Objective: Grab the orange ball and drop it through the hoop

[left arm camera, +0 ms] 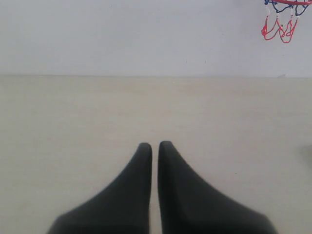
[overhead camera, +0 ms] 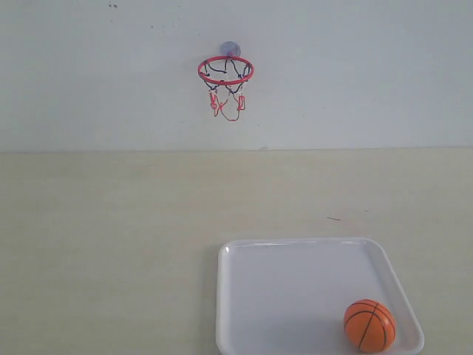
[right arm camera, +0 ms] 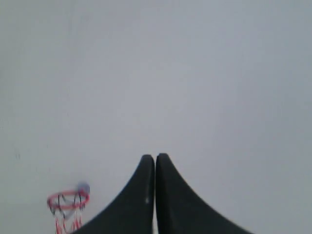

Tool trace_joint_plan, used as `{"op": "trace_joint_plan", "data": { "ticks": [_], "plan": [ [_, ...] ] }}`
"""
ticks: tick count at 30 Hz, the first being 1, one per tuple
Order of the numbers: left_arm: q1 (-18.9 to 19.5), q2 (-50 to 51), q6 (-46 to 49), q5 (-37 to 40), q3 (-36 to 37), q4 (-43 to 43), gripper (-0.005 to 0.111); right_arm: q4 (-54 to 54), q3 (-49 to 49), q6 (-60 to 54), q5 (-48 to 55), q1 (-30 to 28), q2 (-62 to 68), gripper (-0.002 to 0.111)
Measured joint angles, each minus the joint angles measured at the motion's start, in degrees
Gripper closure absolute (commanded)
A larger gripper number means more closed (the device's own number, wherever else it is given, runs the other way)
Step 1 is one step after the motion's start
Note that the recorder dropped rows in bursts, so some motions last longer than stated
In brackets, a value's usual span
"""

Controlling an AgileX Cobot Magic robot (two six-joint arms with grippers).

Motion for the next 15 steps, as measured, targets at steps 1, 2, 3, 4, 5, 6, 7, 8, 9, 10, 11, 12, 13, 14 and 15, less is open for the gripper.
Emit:
{"op": "trace_joint_plan", "data": {
  "ticks": [1,2,3,4,5,6,7,8,9,10,11,12,13,14,15],
  "plan": [
    [0.0,0.0,0.0,0.0,0.0,0.0,0.103,0.0,0.0,0.9,-3.5,0.0,-0.1,0.109],
    [0.0,0.0,0.0,0.0,0.0,0.0,0.103,0.0,0.0,1.7,-7.4,0.0,-0.1,0.109],
    [0.0,0.0,0.0,0.0,0.0,0.0,0.103,0.5,0.0,2.0,-11.5,0.0,-0.1,0.109],
    [0.0,0.0,0.0,0.0,0.0,0.0,0.103,1.1,-0.1,2.1,-15.0,0.0,-0.1,0.109],
    [0.0,0.0,0.0,0.0,0.0,0.0,0.103,1.9,-0.7,1.7,-16.7,0.0,-0.1,0.109],
    [0.0,0.0,0.0,0.0,0.0,0.0,0.103,2.7,-1.7,0.9,-16.8,0.0,-0.1,0.109],
    [0.0,0.0,0.0,0.0,0.0,0.0,0.103,4.0,-3.6,-0.6,-15.4,0.0,-0.1,0.109],
    [0.0,0.0,0.0,0.0,0.0,0.0,0.103,5.5,-6.4,-3.1,-12.1,0.0,-0.1,0.109],
    [0.0,0.0,0.0,0.0,0.0,0.0,0.103,7.1,-9.8,-6.6,-7.0,0.0,-0.1,0.109],
    [0.0,0.0,0.0,0.0,0.0,0.0,0.103,8.4,-13.5,-11.0,-2.1,0.0,0.0,0.109],
    [0.0,0.0,0.0,0.0,0.0,0.0,0.103,9.6,-17.6,-15.8,4.5,0.0,1.0,0.109],
    [0.0,0.0,0.0,0.0,0.0,0.0,0.103,10.3,-21.8,-20.4,11.6,0.0,2.7,0.109],
    [0.0,0.0,0.0,0.0,0.0,0.0,0.103,10.8,-25.3,-23.3,19.1,0.0,4.7,0.109],
    [0.0,0.0,0.0,0.0,0.0,0.0,0.103,10.9,-29.6,-25.6,27.3,0.0,7.8,0.109],
    [0.0,0.0,0.0,0.0,0.0,0.0,0.103,10.9,-33.9,-26.6,35.7,0.0,11.4,0.109]
  ]
}}
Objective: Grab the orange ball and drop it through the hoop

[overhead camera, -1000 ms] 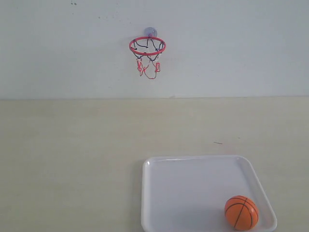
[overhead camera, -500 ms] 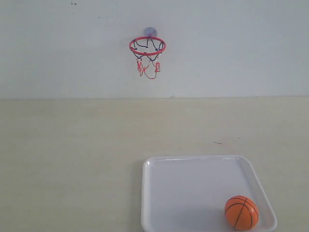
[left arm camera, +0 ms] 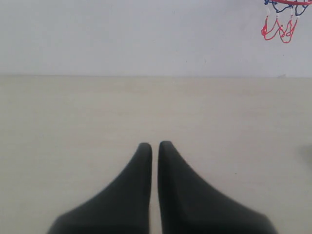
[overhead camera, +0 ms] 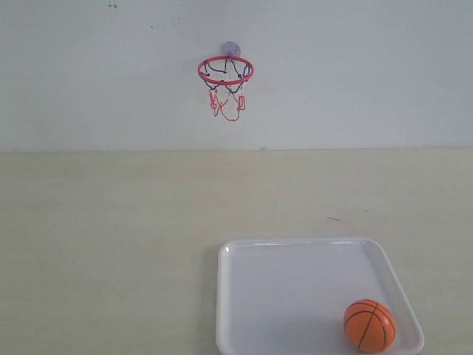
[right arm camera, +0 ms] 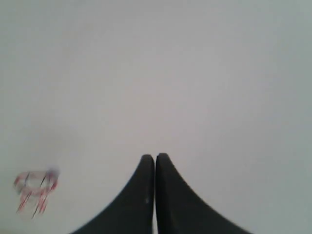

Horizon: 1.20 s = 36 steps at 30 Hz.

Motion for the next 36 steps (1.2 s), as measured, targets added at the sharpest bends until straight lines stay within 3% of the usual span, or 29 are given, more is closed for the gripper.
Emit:
{"op": "trace_joint_plan", "data": {
  "ticks": [5,8,12,20,30,36],
  "plan": [
    [0.0,0.0,0.0,0.0,0.0,0.0,0.103,-1.9,-16.0,6.4,34.4,0.0,19.1,0.109],
    [0.0,0.0,0.0,0.0,0.0,0.0,0.103,-3.4,-19.9,11.6,43.7,0.0,29.4,0.109],
    [0.0,0.0,0.0,0.0,0.0,0.0,0.103,-2.6,-20.9,13.4,42.0,0.0,38.5,0.109],
    [0.0,0.0,0.0,0.0,0.0,0.0,0.103,3.1,-21.0,15.5,29.0,0.0,50.0,0.109],
    [0.0,0.0,0.0,0.0,0.0,0.0,0.103,10.4,-21.0,15.6,25.9,0.0,54.2,0.109],
    [0.0,0.0,0.0,0.0,0.0,0.0,0.103,18.5,-21.0,5.5,28.7,0.0,56.1,0.109]
  ]
}}
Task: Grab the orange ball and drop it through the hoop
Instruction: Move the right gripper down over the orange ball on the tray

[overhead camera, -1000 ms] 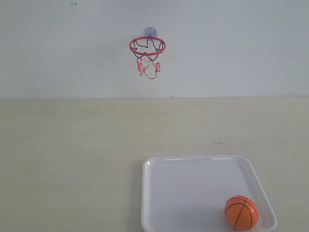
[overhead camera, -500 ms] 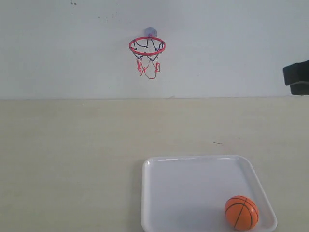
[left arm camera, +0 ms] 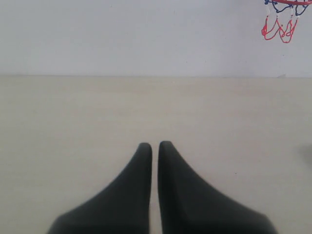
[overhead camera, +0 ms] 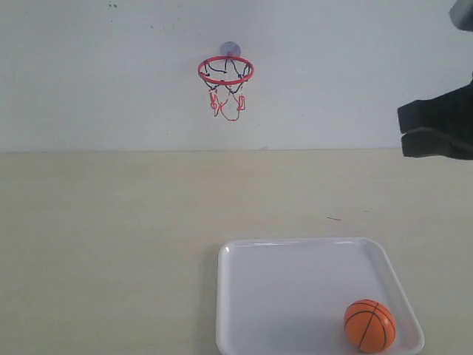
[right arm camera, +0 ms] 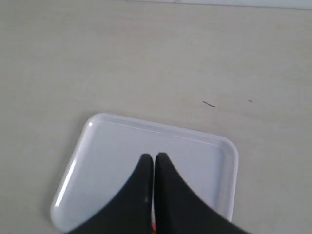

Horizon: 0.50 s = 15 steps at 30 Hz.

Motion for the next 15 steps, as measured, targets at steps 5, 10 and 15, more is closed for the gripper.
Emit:
{"op": "trace_joint_plan", "data": {
  "ticks": [5,10,15],
  "plan": [
    [0.0,0.0,0.0,0.0,0.0,0.0,0.103,6.8,0.0,-12.4,7.7,0.6,3.9,0.109],
    [0.0,0.0,0.0,0.0,0.0,0.0,0.103,-4.2,-1.7,-7.9,12.6,7.7,11.0,0.109],
    [0.0,0.0,0.0,0.0,0.0,0.0,0.103,-31.6,-8.2,12.5,20.4,20.2,19.1,0.109]
  ]
}}
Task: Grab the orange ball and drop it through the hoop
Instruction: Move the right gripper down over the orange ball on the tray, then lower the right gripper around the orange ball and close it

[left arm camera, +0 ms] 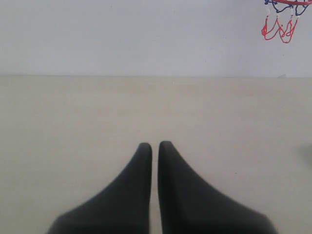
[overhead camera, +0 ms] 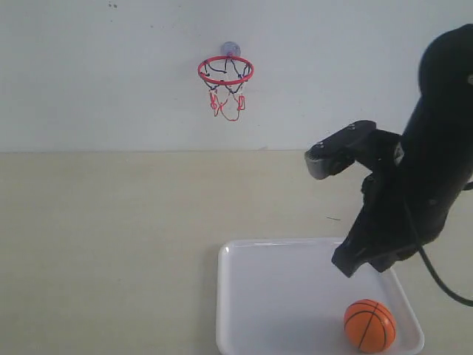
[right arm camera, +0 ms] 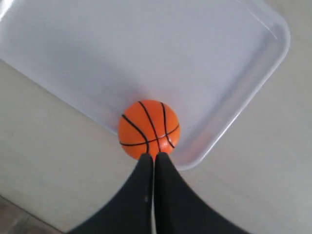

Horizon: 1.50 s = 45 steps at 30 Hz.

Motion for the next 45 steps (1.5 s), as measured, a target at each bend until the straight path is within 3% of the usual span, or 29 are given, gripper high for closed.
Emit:
{"op": "trace_joint_plan", "data": {
  "ticks": [2,4,6,7,9,15,27,29,32,34,45],
  "plan": [
    [0.0,0.0,0.0,0.0,0.0,0.0,0.103,-3.9,-1.0,4.3,1.7,3.0,1.0,0.104],
    [0.0,0.0,0.0,0.0,0.0,0.0,0.103,-5.0,-1.2,7.0,3.5,4.2,1.2,0.089],
    [0.0,0.0,0.0,0.0,0.0,0.0,0.103,-5.7,-1.2,8.5,5.9,4.4,1.4,0.054],
    [0.0,0.0,0.0,0.0,0.0,0.0,0.103,-6.1,-1.3,9.5,7.0,4.4,1.4,0.045],
    [0.0,0.0,0.0,0.0,0.0,0.0,0.103,-6.2,-1.3,11.1,7.8,4.4,1.4,0.037],
    [0.0,0.0,0.0,0.0,0.0,0.0,0.103,-6.6,-1.3,19.3,7.7,4.4,1.4,0.055],
    [0.0,0.0,0.0,0.0,0.0,0.0,0.103,-8.0,6.6,23.9,-4.7,4.4,1.4,0.055],
    [0.0,0.0,0.0,0.0,0.0,0.0,0.103,-8.0,7.4,25.0,-6.2,4.4,1.4,0.051],
    [0.0,0.0,0.0,0.0,0.0,0.0,0.103,-8.0,8.2,26.4,-8.0,4.4,1.6,0.032],
    [0.0,0.0,0.0,0.0,0.0,0.0,0.103,-8.1,8.3,27.3,-8.2,4.4,2.1,0.025],
    [0.0,0.0,0.0,0.0,0.0,0.0,0.103,-8.1,8.3,28.2,-9.1,4.4,7.6,0.026]
  ]
}}
